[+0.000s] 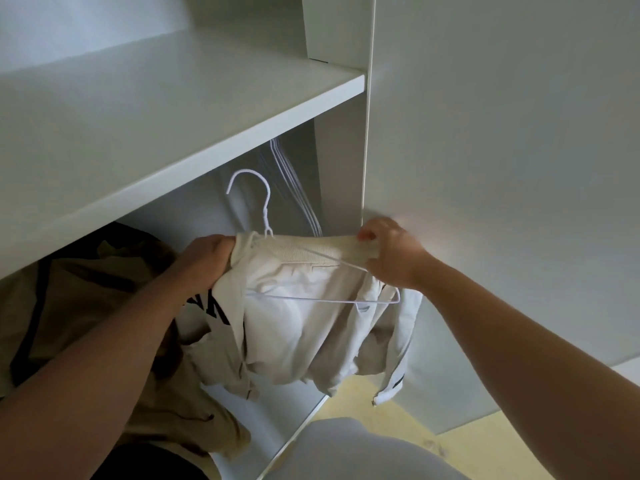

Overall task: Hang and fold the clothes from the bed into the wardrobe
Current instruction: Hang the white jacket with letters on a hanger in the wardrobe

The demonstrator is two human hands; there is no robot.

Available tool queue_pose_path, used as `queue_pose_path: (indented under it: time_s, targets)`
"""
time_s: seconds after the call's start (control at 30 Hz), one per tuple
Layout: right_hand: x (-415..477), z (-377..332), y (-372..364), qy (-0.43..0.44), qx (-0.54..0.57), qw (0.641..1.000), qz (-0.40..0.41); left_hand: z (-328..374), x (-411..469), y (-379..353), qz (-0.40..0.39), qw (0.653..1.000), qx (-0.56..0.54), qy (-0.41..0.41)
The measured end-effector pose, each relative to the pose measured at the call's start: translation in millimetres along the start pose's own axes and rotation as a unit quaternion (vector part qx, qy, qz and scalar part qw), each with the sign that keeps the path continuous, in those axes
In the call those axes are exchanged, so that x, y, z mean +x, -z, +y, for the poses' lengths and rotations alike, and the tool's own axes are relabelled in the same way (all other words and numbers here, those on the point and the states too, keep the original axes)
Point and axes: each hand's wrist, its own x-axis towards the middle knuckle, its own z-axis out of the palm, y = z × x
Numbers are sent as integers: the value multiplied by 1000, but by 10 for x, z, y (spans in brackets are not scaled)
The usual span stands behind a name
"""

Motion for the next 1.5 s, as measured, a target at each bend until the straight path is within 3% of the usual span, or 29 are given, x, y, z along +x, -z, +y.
queue_pose_path:
  time_s: [0.13,0.33,0.53,0.8,0.97,1.1,1.3,1.5]
  targets:
    - [12,-80,-102,0,-88,996,-21,1,-128,-28,-5,999,47,-5]
    - [91,-226,-145,-90,-152,983,45,-4,-174,-144,69,988,128,41]
    - [78,-203,-208,-62,-193,972,119,49,-247,-158,112,965,238,12]
    - [10,-254,-141,-90,-229,962,122,250,-197,-179,129,951,273,70]
    - [-36,-340,-68,-132,-235,958,95,279,-127,-259,90,957,267,65]
    - [-112,-318,-5,-172,-218,959,58,201,-36,-341,-12,982,173,73]
    - [-247,-88,-87,-235,-129,963,2,185,-69,-566,-150,984,67,-69]
    - [-663,82,-168,-270,-38,961,-49,373,-187,-869,-137,974,17,-182]
